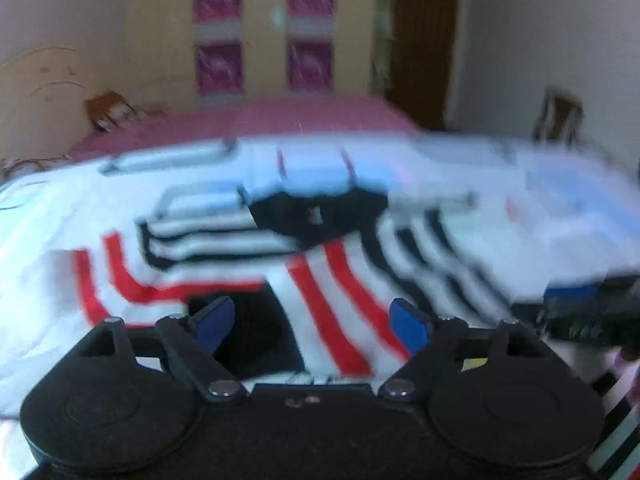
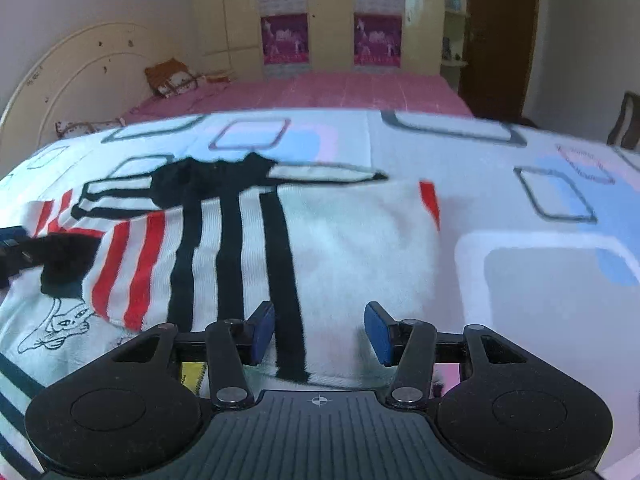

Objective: Fold small clothes
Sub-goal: 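Grasp the other sleeve cuff with the left tool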

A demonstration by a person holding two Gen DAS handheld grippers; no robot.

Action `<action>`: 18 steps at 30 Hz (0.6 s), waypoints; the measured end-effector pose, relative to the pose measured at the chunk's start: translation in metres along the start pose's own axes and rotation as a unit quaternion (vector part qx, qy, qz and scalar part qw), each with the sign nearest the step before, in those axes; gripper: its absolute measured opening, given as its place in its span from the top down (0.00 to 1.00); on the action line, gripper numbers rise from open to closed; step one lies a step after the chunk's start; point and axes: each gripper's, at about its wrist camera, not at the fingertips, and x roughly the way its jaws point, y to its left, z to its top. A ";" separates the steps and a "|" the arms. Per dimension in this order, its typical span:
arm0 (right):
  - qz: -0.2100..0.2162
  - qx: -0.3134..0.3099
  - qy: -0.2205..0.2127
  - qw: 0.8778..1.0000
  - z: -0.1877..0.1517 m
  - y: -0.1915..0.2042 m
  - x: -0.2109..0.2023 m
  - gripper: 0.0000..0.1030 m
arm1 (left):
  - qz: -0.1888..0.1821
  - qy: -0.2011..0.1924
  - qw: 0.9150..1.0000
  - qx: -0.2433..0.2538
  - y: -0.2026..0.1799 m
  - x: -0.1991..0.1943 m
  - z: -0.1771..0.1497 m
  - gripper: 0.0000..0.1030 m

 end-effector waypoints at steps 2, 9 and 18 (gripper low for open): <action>-0.017 0.008 0.013 1.000 -0.003 0.002 0.001 0.51 | 0.007 0.038 0.999 -0.004 0.013 0.022 -0.010 0.18; -0.029 0.047 -0.001 0.998 -0.002 0.032 -0.014 0.51 | -0.009 0.004 0.999 -0.052 0.092 -0.027 -0.025 0.16; 0.005 0.034 -0.011 0.999 0.001 0.126 -0.013 0.51 | 0.108 -0.017 0.961 -0.252 0.284 -0.122 -0.099 0.44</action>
